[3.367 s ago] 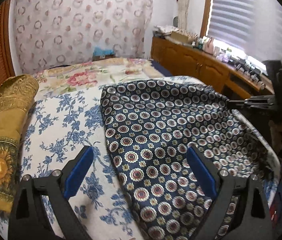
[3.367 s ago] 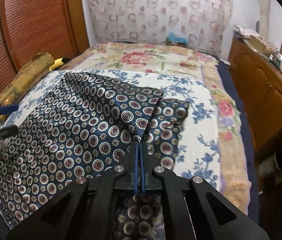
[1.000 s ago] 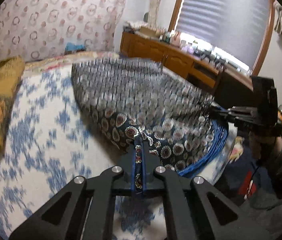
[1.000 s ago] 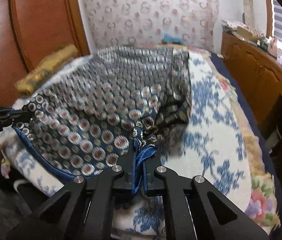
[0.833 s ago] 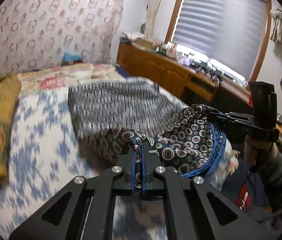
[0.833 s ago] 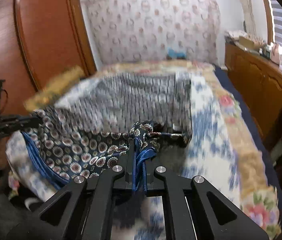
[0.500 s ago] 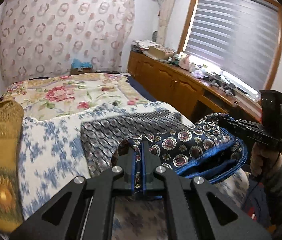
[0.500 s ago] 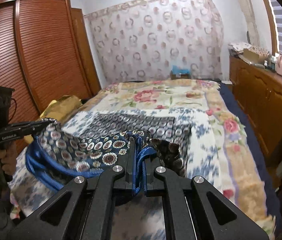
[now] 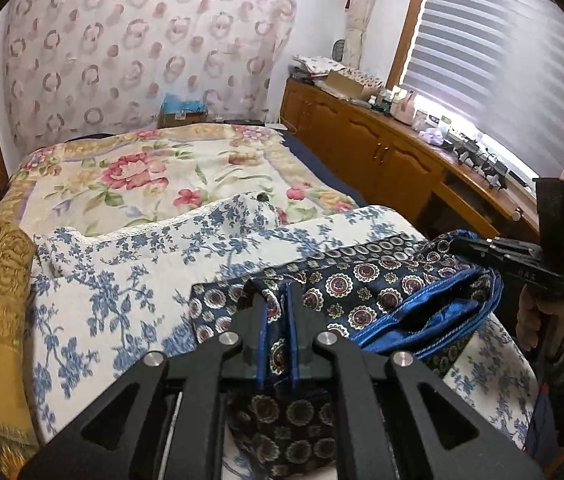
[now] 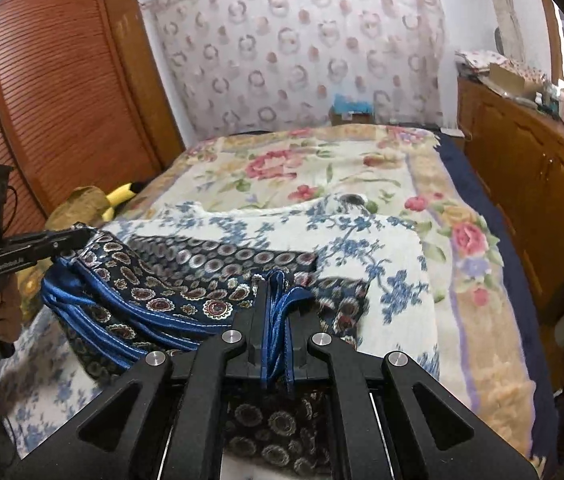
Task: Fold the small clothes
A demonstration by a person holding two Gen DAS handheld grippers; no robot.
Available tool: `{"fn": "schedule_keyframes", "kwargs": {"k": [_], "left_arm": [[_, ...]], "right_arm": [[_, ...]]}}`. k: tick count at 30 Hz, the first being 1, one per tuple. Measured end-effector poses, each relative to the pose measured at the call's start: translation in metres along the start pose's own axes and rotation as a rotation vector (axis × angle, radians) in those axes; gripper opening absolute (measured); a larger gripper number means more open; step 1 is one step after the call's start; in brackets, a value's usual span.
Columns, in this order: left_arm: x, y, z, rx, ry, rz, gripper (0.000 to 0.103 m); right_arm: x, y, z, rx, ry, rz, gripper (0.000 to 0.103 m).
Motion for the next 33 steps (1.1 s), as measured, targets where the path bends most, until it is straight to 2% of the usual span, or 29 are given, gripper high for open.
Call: {"fn": "schedule_keyframes", "kwargs": {"k": [3, 5, 7, 9, 13, 17, 23, 26, 27, 28, 31, 33], "left_arm": [[-0.004, 0.003, 0.008, 0.02, -0.02, 0.019, 0.012], [-0.004, 0.004, 0.013, 0.03, -0.025, 0.029, 0.02], [-0.001, 0.004, 0.015, 0.023, -0.009, 0.029, 0.041], [0.007, 0.004, 0.019, 0.012, 0.015, 0.018, 0.046], [0.018, -0.001, 0.026, 0.02, 0.008, 0.019, 0.057], [0.014, -0.018, 0.029, 0.033, -0.006, 0.062, 0.058], [-0.011, -0.035, 0.021, 0.039, -0.021, 0.139, 0.058], [-0.023, -0.04, 0.019, 0.047, -0.029, 0.172, 0.058], [-0.025, -0.042, 0.018, 0.047, -0.024, 0.179, 0.058], [-0.026, -0.042, 0.019, 0.046, -0.021, 0.18, 0.058], [-0.025, -0.043, 0.022, 0.053, -0.01, 0.173, 0.058], [-0.022, -0.044, 0.024, 0.06, -0.002, 0.166, 0.057]], "right_arm": [[-0.008, 0.008, -0.006, -0.006, -0.02, -0.006, 0.012], [-0.011, 0.014, -0.012, -0.017, -0.049, -0.016, 0.025], [-0.011, 0.019, -0.017, -0.019, -0.067, -0.029, 0.026], [-0.009, 0.021, -0.02, -0.019, -0.06, -0.034, 0.028], [0.001, 0.021, -0.024, -0.003, -0.054, -0.042, 0.04], [0.008, 0.01, -0.023, 0.024, -0.064, -0.026, 0.05], [-0.023, -0.006, -0.02, 0.054, -0.06, 0.092, 0.051], [-0.041, -0.007, -0.025, 0.026, -0.027, 0.121, 0.05], [-0.048, -0.007, -0.028, 0.018, -0.021, 0.137, 0.048], [-0.053, -0.006, -0.03, 0.013, -0.027, 0.145, 0.039], [-0.06, -0.002, -0.03, 0.02, 0.029, 0.147, 0.002], [-0.054, 0.001, -0.03, 0.035, -0.007, 0.098, 0.001]]}}
Point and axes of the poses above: each gripper's, at about its wrist camera, not at the fingertips, and x roughly against the way its jaws point, z to its left, y to its top, the point moved 2 cm from there along -x, roughly the way its jaws point, and after that the axes turned 1 degree about -y, right-handed, at the moved point
